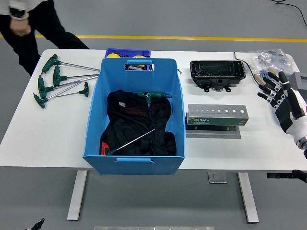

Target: Lift tool from toolbox,place it in box,lift tool from toolbox,place it in box

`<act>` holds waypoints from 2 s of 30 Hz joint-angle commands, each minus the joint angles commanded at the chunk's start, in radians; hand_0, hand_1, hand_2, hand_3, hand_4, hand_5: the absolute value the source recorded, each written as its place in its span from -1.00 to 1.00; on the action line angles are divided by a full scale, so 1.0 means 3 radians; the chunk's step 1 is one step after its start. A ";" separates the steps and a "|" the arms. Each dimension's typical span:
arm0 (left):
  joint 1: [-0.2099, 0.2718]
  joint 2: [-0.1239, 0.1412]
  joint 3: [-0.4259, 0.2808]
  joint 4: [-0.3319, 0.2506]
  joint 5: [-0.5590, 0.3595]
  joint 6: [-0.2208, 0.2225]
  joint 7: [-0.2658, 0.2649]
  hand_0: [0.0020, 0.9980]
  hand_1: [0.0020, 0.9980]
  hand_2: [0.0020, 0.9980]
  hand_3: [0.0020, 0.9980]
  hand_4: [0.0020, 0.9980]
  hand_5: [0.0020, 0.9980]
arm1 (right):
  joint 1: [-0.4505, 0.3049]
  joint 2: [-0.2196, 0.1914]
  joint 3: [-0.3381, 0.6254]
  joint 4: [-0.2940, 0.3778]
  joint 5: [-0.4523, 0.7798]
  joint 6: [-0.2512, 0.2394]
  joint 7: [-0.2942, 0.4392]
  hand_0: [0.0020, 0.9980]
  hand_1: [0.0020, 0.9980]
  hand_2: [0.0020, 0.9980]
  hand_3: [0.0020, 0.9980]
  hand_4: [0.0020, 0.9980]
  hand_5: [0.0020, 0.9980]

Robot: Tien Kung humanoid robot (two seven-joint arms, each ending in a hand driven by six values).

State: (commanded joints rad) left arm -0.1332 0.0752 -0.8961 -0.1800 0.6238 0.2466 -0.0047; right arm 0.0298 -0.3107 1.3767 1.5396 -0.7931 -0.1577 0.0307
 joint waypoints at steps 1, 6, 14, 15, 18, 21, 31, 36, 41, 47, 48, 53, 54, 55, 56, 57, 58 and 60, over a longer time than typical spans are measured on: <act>0.0000 0.0000 0.0001 0.0000 -0.0001 0.0000 -0.0001 0.55 0.59 0.62 0.45 0.43 0.17 | -0.0024 0.0064 0.0092 0.0003 -0.0048 0.0019 -0.0010 0.68 0.65 0.74 0.79 1.00 0.77; -0.0002 0.0005 -0.0017 0.0000 0.0020 -0.0002 -0.0002 0.55 0.59 0.62 0.45 0.42 0.17 | -0.0075 0.0256 0.0438 -0.0003 -0.0172 0.0079 -0.0011 0.70 0.65 0.74 0.79 1.00 0.77; -0.0001 -0.0002 -0.0057 0.0000 0.0045 0.0008 0.0005 0.55 0.59 0.62 0.45 0.42 0.17 | -0.0099 0.0270 0.0599 -0.0012 -0.0232 0.0166 -0.0057 0.70 0.65 0.74 0.79 1.00 0.78; 0.0001 -0.0005 -0.0066 0.0000 0.0049 0.0011 0.0007 0.55 0.59 0.62 0.45 0.42 0.17 | -0.0097 0.0272 0.0608 -0.0014 -0.0240 0.0177 -0.0068 0.70 0.65 0.74 0.79 1.00 0.78; 0.0008 -0.0015 -0.0069 0.0000 0.0041 0.0013 0.0011 0.54 0.59 0.62 0.44 0.42 0.17 | -0.0074 0.0280 0.0617 -0.0006 -0.0310 0.0162 -0.0191 0.68 0.65 0.75 0.76 1.00 0.82; 0.0009 -0.0023 -0.0050 0.0000 0.0030 0.0010 0.0017 0.54 0.59 0.62 0.44 0.42 0.17 | -0.0041 0.0286 0.0602 -0.0029 -0.0442 0.0171 -0.0309 0.68 0.65 0.75 0.76 1.00 0.82; 0.0010 -0.0050 0.0009 0.0000 -0.0016 -0.0001 0.0019 0.54 0.59 0.62 0.44 0.42 0.17 | -0.0015 0.0309 0.0553 -0.0035 -0.0418 0.0213 -0.0271 0.68 0.66 0.76 0.77 1.00 0.84; -0.0006 -0.0052 0.0047 0.0000 -0.0053 -0.0007 0.0011 0.54 0.59 0.62 0.44 0.42 0.17 | -0.0009 0.0302 0.0575 -0.0033 -0.0405 0.0201 -0.0243 0.68 0.66 0.76 0.77 1.00 0.85; -0.0016 -0.0060 0.0008 0.0000 -0.0030 0.0000 0.0010 0.54 0.59 0.62 0.44 0.42 0.17 | -0.0007 0.0302 0.0569 -0.0041 -0.0407 0.0190 -0.0246 0.68 0.66 0.76 0.76 1.00 0.86; -0.0015 -0.0062 0.0010 0.0000 -0.0031 0.0003 0.0011 0.54 0.59 0.62 0.44 0.42 0.17 | 0.0005 0.0304 0.0549 -0.0050 -0.0422 0.0180 -0.0256 0.67 0.66 0.76 0.75 1.00 0.86; -0.0014 -0.0062 0.0010 0.0000 -0.0031 0.0002 0.0011 0.54 0.59 0.62 0.44 0.42 0.17 | 0.0006 0.0304 0.0547 -0.0050 -0.0422 0.0178 -0.0256 0.67 0.66 0.76 0.75 1.00 0.86; -0.0010 -0.0059 0.0011 0.0000 -0.0028 -0.0002 0.0010 0.54 0.59 0.62 0.44 0.42 0.17 | 0.0009 0.0298 0.0529 -0.0057 -0.0423 0.0171 -0.0260 0.67 0.66 0.76 0.74 1.00 0.86; -0.0008 -0.0060 0.0008 0.0000 -0.0025 -0.0002 0.0011 0.54 0.59 0.62 0.44 0.42 0.17 | 0.0008 0.0299 0.0527 -0.0060 -0.0421 0.0168 -0.0260 0.67 0.66 0.76 0.74 1.00 0.86; -0.0006 -0.0060 0.0008 0.0000 -0.0024 -0.0002 0.0011 0.54 0.59 0.62 0.44 0.42 0.17 | 0.0007 0.0299 0.0524 -0.0062 -0.0421 0.0168 -0.0260 0.67 0.66 0.76 0.74 1.00 0.86; -0.0004 -0.0059 0.0011 0.0000 -0.0023 -0.0003 0.0013 0.54 0.59 0.62 0.44 0.42 0.17 | 0.0004 0.0298 0.0521 -0.0065 -0.0420 0.0167 -0.0261 0.67 0.66 0.76 0.74 1.00 0.86; -0.0003 -0.0059 0.0015 0.0000 -0.0022 -0.0003 0.0014 0.54 0.59 0.62 0.44 0.42 0.17 | 0.0004 0.0297 0.0518 -0.0067 -0.0419 0.0166 -0.0261 0.67 0.66 0.76 0.74 1.00 0.86; -0.0003 -0.0059 0.0014 0.0000 -0.0017 -0.0003 0.0016 0.54 0.59 0.62 0.44 0.42 0.17 | 0.0004 0.0296 0.0515 -0.0069 -0.0418 0.0165 -0.0261 0.67 0.66 0.76 0.74 1.00 0.86; -0.0003 -0.0058 0.0008 0.0000 0.0000 -0.0002 0.0019 0.54 0.59 0.62 0.44 0.42 0.17 | 0.0009 0.0295 0.0513 -0.0079 -0.0414 0.0158 -0.0262 0.66 0.65 0.76 0.73 1.00 0.86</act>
State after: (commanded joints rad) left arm -0.1341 0.0577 -0.8937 -0.1800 0.6237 0.2460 0.0009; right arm 0.0327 -0.2222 1.5305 1.5160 -0.9173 -0.1102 -0.0480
